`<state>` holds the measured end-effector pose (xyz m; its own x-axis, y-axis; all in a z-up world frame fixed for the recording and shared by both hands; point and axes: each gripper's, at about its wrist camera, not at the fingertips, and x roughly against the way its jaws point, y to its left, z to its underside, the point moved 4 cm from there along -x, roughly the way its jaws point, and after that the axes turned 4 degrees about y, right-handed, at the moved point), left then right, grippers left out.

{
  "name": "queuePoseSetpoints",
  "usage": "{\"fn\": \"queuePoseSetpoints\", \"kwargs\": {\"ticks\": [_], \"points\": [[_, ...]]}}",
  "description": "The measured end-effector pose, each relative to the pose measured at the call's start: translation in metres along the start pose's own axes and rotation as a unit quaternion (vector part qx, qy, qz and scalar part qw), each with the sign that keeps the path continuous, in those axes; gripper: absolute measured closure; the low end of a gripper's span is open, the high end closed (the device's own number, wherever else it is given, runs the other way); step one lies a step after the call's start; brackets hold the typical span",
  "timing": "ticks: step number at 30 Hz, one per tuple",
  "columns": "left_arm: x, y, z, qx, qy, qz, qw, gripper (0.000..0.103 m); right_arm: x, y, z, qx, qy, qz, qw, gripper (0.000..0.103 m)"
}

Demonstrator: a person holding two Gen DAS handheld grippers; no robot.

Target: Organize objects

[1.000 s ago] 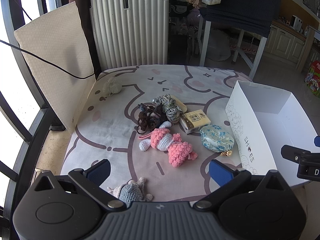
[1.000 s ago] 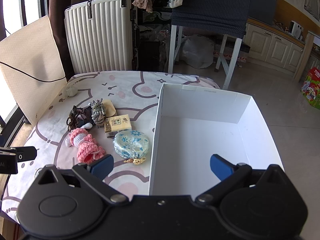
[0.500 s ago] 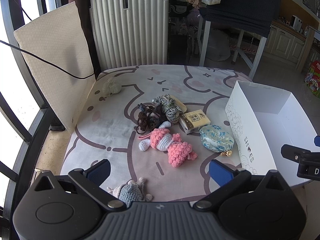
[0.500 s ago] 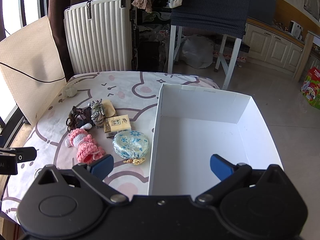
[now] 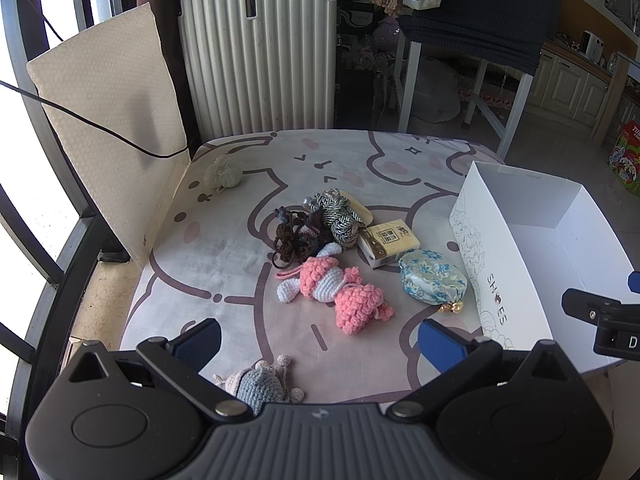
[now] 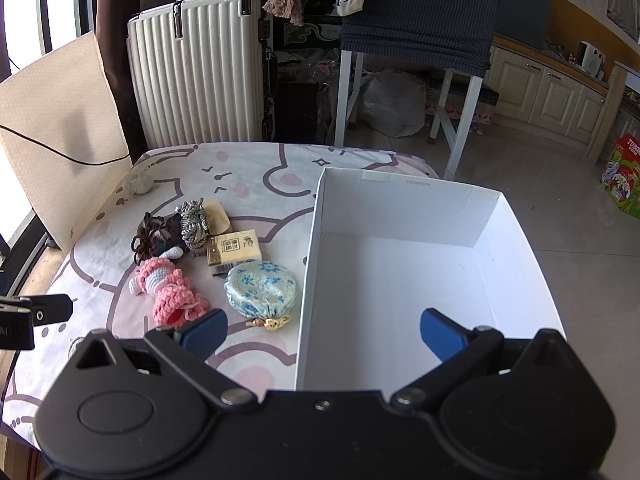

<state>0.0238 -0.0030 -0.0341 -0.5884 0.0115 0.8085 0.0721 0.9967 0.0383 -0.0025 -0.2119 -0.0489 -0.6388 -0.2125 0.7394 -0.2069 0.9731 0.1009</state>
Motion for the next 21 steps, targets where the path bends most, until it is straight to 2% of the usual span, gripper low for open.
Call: {"fn": "queuePoseSetpoints", "kwargs": {"ticks": [21], "points": [[0.0068,-0.0024,-0.0042,-0.004,-0.012,0.005,0.9999,0.000,0.0017,0.0007,-0.0028,0.013,0.000,-0.011,1.000,0.000]]}}
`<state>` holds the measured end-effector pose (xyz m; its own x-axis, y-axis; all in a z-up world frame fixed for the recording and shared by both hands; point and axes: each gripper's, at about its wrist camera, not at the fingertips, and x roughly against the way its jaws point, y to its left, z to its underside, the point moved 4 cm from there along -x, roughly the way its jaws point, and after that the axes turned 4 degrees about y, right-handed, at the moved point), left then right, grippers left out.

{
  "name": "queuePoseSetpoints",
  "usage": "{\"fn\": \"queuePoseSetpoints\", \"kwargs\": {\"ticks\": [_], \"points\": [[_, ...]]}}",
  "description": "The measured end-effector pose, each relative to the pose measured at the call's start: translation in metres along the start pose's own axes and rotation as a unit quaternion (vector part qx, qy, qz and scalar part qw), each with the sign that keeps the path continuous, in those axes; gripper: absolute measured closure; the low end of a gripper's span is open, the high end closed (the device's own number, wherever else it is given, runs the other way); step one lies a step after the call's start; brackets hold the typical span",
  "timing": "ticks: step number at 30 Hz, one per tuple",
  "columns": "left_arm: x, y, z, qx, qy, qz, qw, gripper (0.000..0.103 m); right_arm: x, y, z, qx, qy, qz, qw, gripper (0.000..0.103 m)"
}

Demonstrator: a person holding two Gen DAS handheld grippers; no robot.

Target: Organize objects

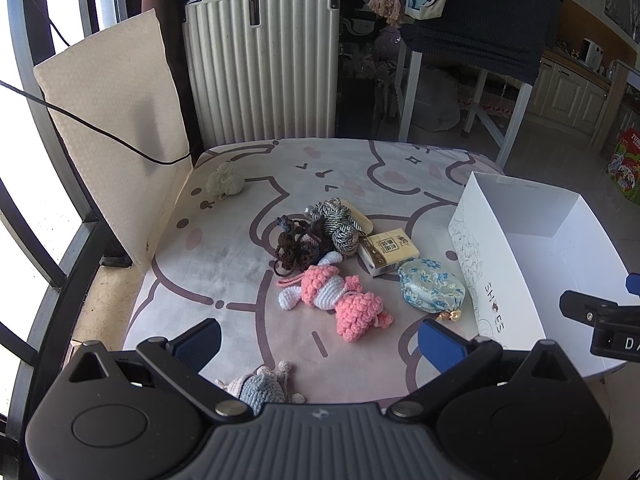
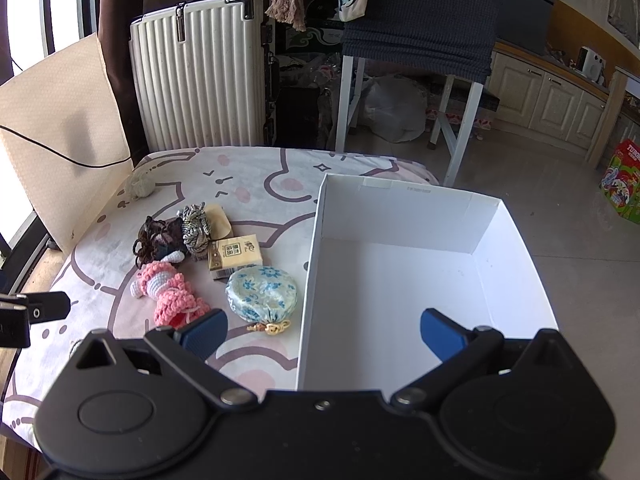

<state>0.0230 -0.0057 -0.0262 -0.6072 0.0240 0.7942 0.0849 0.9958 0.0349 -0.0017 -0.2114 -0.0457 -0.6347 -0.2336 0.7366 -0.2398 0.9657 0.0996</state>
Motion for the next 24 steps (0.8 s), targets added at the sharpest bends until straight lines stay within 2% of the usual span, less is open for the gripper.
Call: {"fn": "queuePoseSetpoints", "kwargs": {"ticks": [4,9,17,24], "points": [[0.005,0.009,-0.005,0.012,-0.007,-0.001,0.9999,0.000,0.003,-0.010,-0.012,0.004,-0.006,-0.001,1.000,0.000],[0.007,0.022,-0.014,0.029,-0.015,-0.006,0.9994,0.000,0.003,0.008,-0.026,0.028,-0.020,-0.005,0.999,0.000],[0.001,0.050,-0.019,0.057,-0.012,-0.030,0.9979,0.000,-0.009,0.043,-0.054,0.087,-0.023,-0.060,0.994,0.000],[-0.016,0.082,-0.019,0.076,0.017,-0.055,0.9954,0.000,-0.041,0.078,-0.080,0.128,-0.007,-0.101,0.987,0.000]]}}
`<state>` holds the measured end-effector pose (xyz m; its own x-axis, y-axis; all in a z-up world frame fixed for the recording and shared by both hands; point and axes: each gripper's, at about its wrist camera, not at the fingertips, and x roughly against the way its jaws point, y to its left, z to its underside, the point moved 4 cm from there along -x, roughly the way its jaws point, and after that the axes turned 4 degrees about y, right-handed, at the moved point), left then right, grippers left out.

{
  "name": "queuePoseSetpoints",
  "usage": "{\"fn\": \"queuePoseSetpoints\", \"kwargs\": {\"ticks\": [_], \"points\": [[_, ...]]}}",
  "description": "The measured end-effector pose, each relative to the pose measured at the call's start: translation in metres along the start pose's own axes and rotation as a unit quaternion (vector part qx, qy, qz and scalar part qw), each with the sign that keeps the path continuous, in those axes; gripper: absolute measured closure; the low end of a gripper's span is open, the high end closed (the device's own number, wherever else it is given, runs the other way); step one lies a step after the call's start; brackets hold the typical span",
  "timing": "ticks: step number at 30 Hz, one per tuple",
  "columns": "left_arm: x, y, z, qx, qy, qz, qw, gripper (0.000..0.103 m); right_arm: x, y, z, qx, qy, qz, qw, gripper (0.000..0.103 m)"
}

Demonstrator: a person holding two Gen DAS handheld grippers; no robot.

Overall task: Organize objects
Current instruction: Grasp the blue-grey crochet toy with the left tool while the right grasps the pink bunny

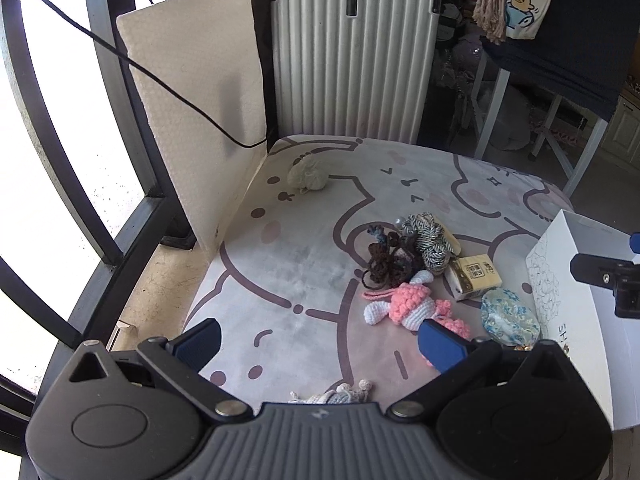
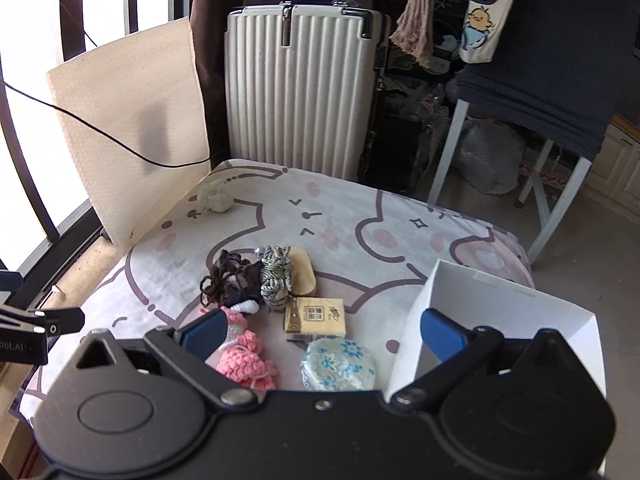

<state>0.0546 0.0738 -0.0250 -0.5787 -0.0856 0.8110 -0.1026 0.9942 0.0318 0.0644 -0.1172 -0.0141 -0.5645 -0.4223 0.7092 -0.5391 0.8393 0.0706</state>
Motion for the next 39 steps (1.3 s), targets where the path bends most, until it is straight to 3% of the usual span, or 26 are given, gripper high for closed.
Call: {"fn": "queuePoseSetpoints", "kwargs": {"ticks": [9,12,16,23,31,35,39], "points": [[-0.034,0.022,-0.001,0.005,0.037,0.000,0.9993,0.000,-0.061,0.027,-0.023,0.047,0.026,-0.039,0.998,0.000],[-0.051,0.020,0.004,-0.009,0.050,-0.008,0.9987,0.000,-0.084,0.039,-0.021,0.076,0.048,-0.079,0.993,0.010],[-0.076,0.018,0.019,-0.007,0.084,0.008,0.9964,0.001,-0.114,0.055,-0.011,0.094,0.085,-0.110,0.986,0.013],[-0.114,0.024,0.052,0.078,0.171,0.074,0.9794,0.009,-0.154,0.084,0.012,0.118,0.154,-0.146,0.970,0.018],[-0.145,0.028,0.066,0.113,0.217,0.077,0.9666,0.022,-0.183,0.096,0.025,0.116,0.198,-0.149,0.962,0.029],[-0.153,0.021,0.068,0.118,0.231,0.088,0.9618,0.029,-0.191,0.097,0.029,0.119,0.211,-0.143,0.960,0.044],[-0.156,0.009,0.072,0.113,0.244,0.096,0.9583,0.036,-0.195,0.098,0.031,0.116,0.218,-0.138,0.959,0.048]]}}
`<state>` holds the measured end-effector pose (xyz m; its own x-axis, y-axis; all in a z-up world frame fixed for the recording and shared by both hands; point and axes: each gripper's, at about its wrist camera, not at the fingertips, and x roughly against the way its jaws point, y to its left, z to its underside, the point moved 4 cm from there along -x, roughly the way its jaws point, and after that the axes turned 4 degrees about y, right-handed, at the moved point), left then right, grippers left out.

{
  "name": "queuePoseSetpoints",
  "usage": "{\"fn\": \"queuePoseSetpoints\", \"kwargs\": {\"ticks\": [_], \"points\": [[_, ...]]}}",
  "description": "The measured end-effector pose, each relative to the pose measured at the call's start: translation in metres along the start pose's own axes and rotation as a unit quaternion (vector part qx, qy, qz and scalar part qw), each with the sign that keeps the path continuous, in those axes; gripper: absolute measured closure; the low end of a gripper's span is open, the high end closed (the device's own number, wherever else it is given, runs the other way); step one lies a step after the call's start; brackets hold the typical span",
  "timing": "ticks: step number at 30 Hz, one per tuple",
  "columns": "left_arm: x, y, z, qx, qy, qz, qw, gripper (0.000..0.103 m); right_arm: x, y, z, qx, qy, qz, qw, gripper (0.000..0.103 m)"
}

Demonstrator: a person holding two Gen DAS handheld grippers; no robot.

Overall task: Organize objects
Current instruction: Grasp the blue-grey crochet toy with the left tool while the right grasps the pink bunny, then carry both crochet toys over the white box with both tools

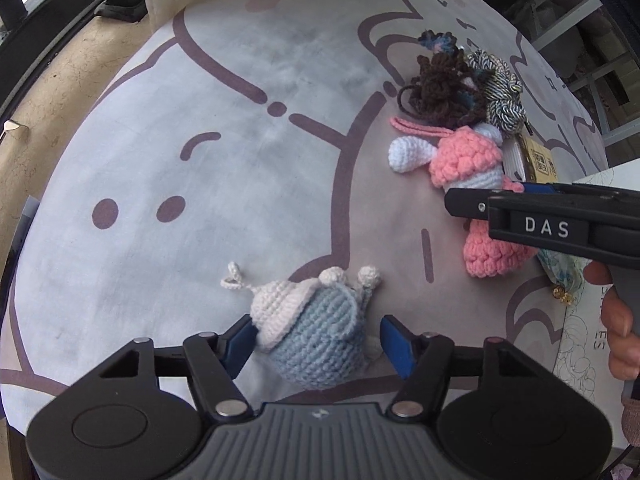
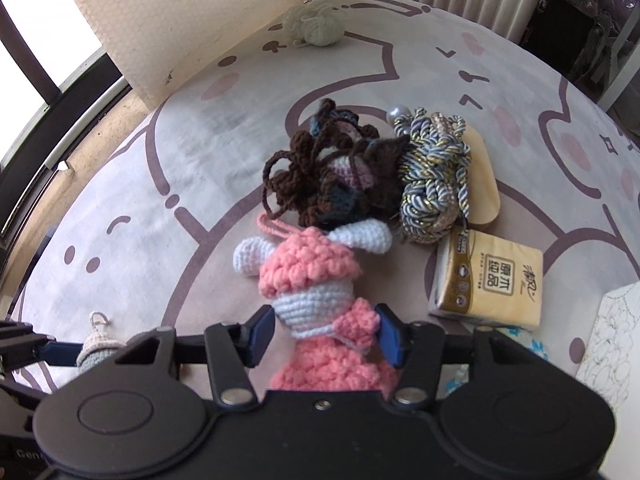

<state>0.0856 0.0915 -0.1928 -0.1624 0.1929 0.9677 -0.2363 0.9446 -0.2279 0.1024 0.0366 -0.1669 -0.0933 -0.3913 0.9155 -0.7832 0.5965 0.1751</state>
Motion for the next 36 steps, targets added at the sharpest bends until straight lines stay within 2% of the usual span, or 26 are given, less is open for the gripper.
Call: {"fn": "queuePoseSetpoints", "kwargs": {"ticks": [3,10,12,22,31,36], "points": [[0.001,-0.002,-0.001,-0.008,-0.013,-0.011,0.9998,0.050,0.000,0.001,0.000,0.001,0.000,-0.001,1.000,0.051],[0.007,-0.002,-0.004,-0.013,-0.029,-0.013,0.9994,0.051,0.008,0.002,0.002,0.006,-0.011,0.000,1.000,0.059],[0.012,-0.004,-0.006,-0.014,-0.038,-0.014,0.9991,0.051,0.012,0.001,0.003,0.002,-0.017,-0.003,1.000,0.067],[0.041,-0.009,-0.016,-0.037,-0.095,-0.039,0.9940,0.051,0.047,-0.003,0.010,-0.020,-0.048,-0.011,0.999,0.069],[0.083,-0.029,-0.025,-0.085,-0.169,-0.071,0.9793,0.051,0.092,-0.009,0.017,-0.056,-0.092,-0.004,0.994,0.069],[0.097,-0.044,-0.023,-0.115,-0.192,-0.081,0.9712,0.051,0.117,-0.011,0.025,-0.078,-0.117,-0.001,0.990,0.069]]}}
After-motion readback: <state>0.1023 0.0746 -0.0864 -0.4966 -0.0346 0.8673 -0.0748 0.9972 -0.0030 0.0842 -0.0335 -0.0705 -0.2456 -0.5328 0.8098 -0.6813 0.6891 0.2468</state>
